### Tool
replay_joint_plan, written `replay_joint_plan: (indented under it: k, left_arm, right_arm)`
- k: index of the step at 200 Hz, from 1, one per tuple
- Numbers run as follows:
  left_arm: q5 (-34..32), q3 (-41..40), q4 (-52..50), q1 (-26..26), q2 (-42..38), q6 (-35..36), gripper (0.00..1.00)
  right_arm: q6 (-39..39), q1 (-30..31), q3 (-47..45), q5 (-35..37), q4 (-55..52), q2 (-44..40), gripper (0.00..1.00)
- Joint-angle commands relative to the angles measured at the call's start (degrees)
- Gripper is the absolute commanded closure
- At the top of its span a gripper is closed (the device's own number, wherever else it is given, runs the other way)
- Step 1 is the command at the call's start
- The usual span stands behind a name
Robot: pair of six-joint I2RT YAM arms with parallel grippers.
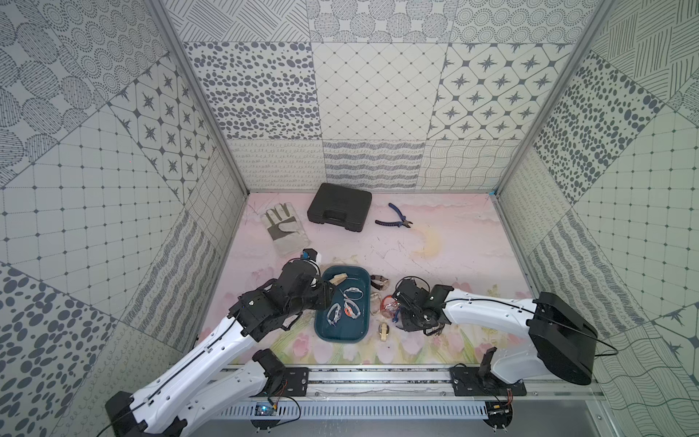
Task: Put the watch into the storage box
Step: Pick up the watch at the center of the board.
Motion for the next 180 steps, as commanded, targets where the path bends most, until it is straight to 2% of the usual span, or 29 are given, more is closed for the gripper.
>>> replay_joint_plan:
  k: [1, 24, 48, 80, 133, 152, 180]
  left_arm:
    - [-0.84, -0.13, -1.52, -0.15, -0.6, 1.28, 0.52]
    - [-1.02, -0.03, -1.68, -0.14, -0.83, 1.21, 0.52]
    - [-1.15, -0.12, -1.84, -0.12, -1.0, 1.15, 0.52]
    - [-1.45, -0.39, -1.48, -0.14, -1.28, 1.06, 0.52]
    - [-2.54, -0.05, -1.9, -0.03, -3.44, -0.26, 0.52]
    - [-3.24, 0.36, -2.35, 0.04, -5.07, -1.58, 0.51]
    - [-5.27, 0.57, -3.14, 0.28, -8.85, -2.88, 0.5]
  right_arm:
    - [-0.54, -0.16, 0.11, 1.3, 1.48, 1.1, 0.75]
    - [-0.81, -0.06, 0.21, 2.31, 0.63, 0.01, 0.91]
    - [-1.44, 0.1, 1.03, 3.46, -1.93, -3.64, 1.0]
    - [-3.89, 0.26, 4.22, 4.36, -6.51, -8.65, 1.0]
    - [-9.24, 4.14, 12.84, 3.9, -11.59, -9.22, 1.0]
    - [-13.11, 4.62, 16.59, 0.19, -8.98, -6.66, 1.0]
    - [-19.88, 4.66, 24.51, -4.57, -7.1, 3.11, 1.0]
